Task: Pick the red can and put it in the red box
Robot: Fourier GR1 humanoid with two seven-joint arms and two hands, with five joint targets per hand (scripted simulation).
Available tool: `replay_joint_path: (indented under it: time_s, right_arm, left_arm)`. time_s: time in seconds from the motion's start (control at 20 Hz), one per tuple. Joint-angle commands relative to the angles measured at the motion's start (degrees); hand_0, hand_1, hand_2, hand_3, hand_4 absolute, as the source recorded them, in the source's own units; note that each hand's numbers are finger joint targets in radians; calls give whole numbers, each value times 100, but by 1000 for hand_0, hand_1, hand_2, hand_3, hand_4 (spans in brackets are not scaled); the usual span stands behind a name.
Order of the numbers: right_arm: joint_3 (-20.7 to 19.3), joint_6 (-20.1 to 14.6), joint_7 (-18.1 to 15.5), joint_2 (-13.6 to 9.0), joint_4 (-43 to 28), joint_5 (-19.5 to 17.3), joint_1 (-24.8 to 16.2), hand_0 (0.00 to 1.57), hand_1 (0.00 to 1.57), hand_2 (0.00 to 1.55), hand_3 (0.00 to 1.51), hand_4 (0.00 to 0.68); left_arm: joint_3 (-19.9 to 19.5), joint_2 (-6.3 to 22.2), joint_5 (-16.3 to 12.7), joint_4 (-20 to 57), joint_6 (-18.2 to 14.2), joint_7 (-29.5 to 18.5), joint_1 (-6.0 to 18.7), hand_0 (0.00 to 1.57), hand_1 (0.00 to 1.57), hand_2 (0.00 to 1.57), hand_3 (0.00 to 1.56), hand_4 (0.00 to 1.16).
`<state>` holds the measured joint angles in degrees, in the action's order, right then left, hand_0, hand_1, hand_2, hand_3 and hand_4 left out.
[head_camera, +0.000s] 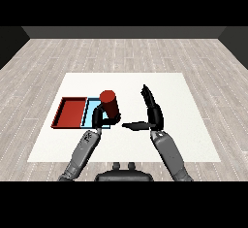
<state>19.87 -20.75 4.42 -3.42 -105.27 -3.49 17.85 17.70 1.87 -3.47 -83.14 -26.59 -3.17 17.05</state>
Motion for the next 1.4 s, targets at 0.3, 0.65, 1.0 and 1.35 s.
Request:
replay_joint_path:
  time_s: [0.3,0.65,1.0,1.35]
  right_arm:
    - [-809,430,-996,-445,-937,799,-2012,0,0,0,0,0]
    - [-1558,549,-1288,-634,-635,1129,-2717,0,0,0,0,0]
    - [-1912,738,-1589,-692,388,1183,-2665,0,0,0,0,0]
    - [-2109,555,-1596,-696,942,1066,-2032,0,0,0,0,0]
  left_arm:
    - [-1149,1038,-48,123,283,212,40,1571,1571,1571,1496,1127]
    - [-2074,1867,-107,1448,465,137,119,1571,1571,1571,1512,1131]
    - [-2582,2302,-47,3911,948,-676,680,1571,1571,1571,1499,1035]
    - [-2480,2010,492,6202,271,-47,1848,1563,1563,1454,1340,926]
